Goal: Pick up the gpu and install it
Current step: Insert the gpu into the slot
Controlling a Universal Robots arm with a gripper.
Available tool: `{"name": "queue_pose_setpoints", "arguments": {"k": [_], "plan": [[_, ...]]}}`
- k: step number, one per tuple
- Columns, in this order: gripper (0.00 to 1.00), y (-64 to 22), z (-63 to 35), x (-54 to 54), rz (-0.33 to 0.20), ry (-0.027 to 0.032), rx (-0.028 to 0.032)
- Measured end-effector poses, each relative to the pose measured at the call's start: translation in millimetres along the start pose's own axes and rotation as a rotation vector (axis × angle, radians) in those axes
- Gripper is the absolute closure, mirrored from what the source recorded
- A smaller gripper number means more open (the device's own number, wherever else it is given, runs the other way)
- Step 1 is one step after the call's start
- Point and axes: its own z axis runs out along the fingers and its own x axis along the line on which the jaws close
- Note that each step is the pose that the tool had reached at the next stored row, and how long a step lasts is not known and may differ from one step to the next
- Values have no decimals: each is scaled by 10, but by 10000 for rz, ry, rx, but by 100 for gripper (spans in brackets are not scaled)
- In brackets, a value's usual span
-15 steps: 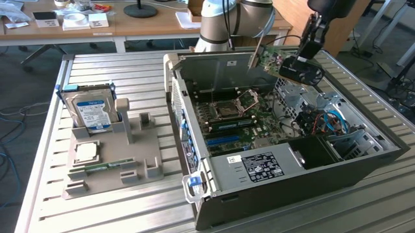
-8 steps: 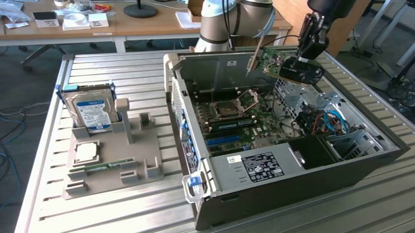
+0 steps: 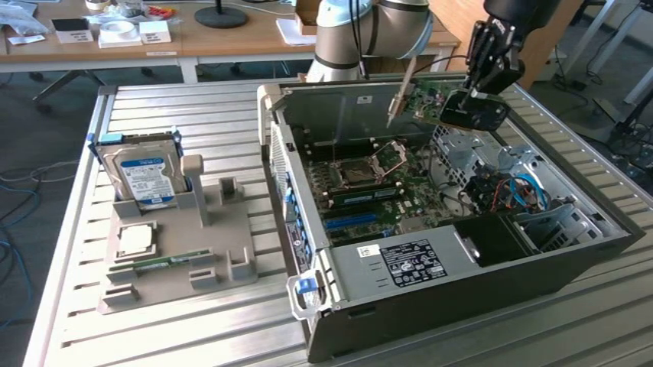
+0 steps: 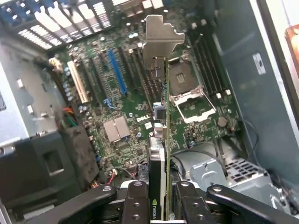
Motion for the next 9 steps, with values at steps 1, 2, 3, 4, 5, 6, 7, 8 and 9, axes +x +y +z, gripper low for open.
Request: {"name": "queue_pose_setpoints", "arguments": {"k": [1,2,3,4,5,6,7,8,9], "plan": [[73,0,0,0,-179,7,-2],[73,0,1,0,-360,13,-5],[73,0,1,0,-550,20,-8],[73,0,2,0,-735,27,-10],[73,0,2,0,-915,34,-12],[73,0,3,0,-1089,40,-15],[73,0,3,0,-1269,47,-18],[73,0,4,0,-1448,54,-20],[73,0,4,0,-1628,61,-22]]}}
